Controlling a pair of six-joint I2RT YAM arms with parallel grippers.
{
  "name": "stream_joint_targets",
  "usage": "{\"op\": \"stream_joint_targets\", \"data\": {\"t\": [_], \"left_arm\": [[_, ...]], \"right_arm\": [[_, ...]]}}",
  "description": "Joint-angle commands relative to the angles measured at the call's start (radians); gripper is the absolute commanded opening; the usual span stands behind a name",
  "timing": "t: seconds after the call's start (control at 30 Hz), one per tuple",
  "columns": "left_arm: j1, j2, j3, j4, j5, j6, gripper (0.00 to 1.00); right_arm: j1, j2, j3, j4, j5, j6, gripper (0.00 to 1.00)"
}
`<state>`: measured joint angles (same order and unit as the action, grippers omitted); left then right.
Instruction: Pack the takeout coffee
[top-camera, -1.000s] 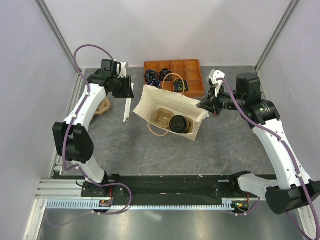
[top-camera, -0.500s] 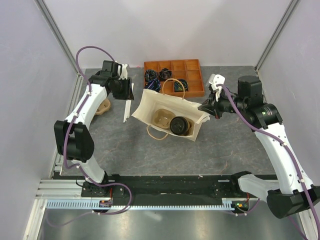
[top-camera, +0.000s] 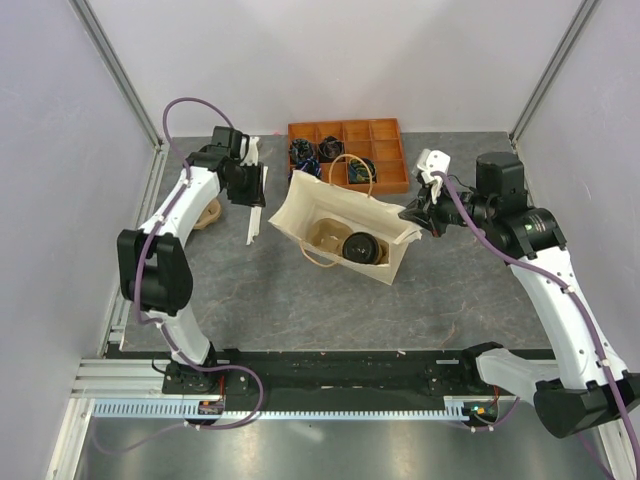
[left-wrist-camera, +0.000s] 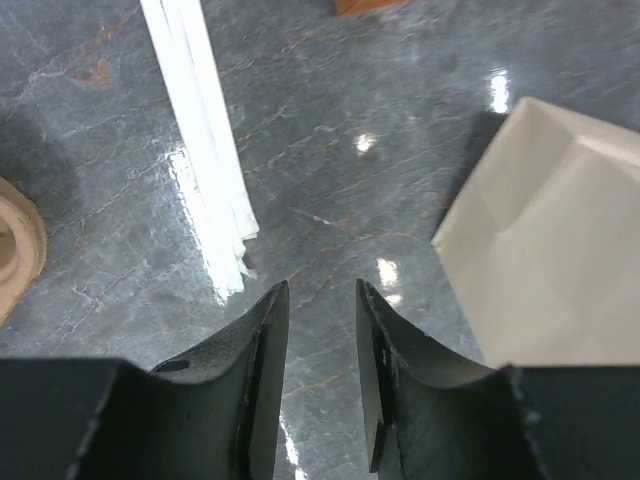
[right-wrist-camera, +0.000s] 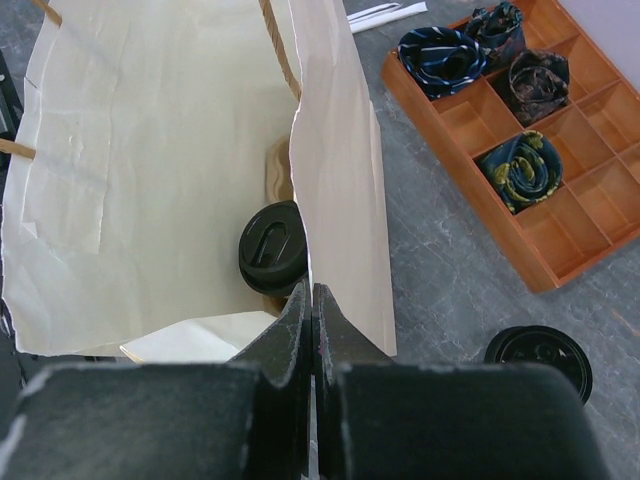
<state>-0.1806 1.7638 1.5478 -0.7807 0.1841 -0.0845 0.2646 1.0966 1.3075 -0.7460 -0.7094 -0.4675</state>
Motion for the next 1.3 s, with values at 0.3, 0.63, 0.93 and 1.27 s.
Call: {"op": "stream_joint_targets", "data": {"t": [0.3,0.63,0.93,1.27], "left_arm": [[0.035,0.256,0.245,0.031,-0.117,0.110,0.33],[0.064,0.420,0.393,0.075,-0.158,0.153,0.27],[0.072,0.549,0.535,0.087,-0.132,0.178,0.25],[0.072,0.635,0.595,0.078,-0.132,0.213,0.27]], "right_arm": [[0.004,0.051,0.067,0.028,0.025,0.007,0.00],[0.004,0.077,0.095,0.016,0.037,0.000,0.00],[0.004,0.095,0.110,0.008,0.050,-0.008,0.00],[0.004,0.115,0.125,0.014,0.057,-0.010,0.00]]}}
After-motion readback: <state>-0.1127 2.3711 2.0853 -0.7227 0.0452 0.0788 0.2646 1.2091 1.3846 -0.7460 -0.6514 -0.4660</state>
